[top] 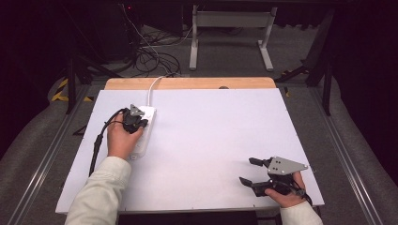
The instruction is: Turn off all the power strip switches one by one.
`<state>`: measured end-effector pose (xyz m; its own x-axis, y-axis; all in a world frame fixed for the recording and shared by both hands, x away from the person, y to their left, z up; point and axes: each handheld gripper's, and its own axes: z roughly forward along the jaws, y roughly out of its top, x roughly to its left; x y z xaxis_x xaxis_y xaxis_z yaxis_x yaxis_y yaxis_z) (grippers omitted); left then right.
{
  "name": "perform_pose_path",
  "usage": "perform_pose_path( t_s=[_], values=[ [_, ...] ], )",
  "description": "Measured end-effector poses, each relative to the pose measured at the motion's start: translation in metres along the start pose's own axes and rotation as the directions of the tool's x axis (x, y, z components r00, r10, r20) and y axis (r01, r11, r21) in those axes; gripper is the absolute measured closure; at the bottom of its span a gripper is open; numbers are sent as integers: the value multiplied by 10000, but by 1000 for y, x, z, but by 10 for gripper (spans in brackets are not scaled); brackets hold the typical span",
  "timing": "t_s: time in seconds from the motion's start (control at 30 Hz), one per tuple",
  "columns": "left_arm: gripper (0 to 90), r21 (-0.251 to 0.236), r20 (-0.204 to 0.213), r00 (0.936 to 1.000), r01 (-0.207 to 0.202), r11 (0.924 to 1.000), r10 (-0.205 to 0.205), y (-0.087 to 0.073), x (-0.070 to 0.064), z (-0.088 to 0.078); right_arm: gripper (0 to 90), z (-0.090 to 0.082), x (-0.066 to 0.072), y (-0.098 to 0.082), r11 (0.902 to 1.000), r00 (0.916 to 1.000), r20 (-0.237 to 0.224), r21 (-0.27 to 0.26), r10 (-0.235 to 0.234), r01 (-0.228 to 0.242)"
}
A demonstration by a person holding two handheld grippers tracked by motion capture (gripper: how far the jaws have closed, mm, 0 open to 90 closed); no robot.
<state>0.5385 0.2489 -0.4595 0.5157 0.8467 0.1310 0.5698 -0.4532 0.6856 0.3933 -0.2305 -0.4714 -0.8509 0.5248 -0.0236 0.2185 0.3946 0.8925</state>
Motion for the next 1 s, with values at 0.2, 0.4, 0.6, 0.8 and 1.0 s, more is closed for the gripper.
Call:
perform_pose_path(
  t_s=[0.2, 0.4, 0.6, 0.8, 1.0],
  values=[
    [900, -196, 175, 9986, 511, 9985, -507, -1, 9, -4, 243, 0, 0, 0, 10000, 10000, 7, -48, 16, -16],
    [900, -960, 574, 9935, 1036, 9900, -984, 4, 18, -17, 244, 0, -2, -1, 10000, 10000, 57, 10, 65, -65],
    [900, -977, 718, 9917, 1136, 9887, -1068, 7, 23, -18, 244, 2, 0, 0, 10000, 10000, 14, 34, 48, -48],
    [900, -1050, 811, 9946, 726, 9918, -642, 16, 23, -14, 243, 1, -1, 0, 10000, 10000, 9, 8, 48, -48],
    [900, -1006, 821, 9938, 834, 9914, -752, 27, 23, -6, 244, 1, -1, -1, 10000, 10000, 2, 4, 21, -21]
  ],
)
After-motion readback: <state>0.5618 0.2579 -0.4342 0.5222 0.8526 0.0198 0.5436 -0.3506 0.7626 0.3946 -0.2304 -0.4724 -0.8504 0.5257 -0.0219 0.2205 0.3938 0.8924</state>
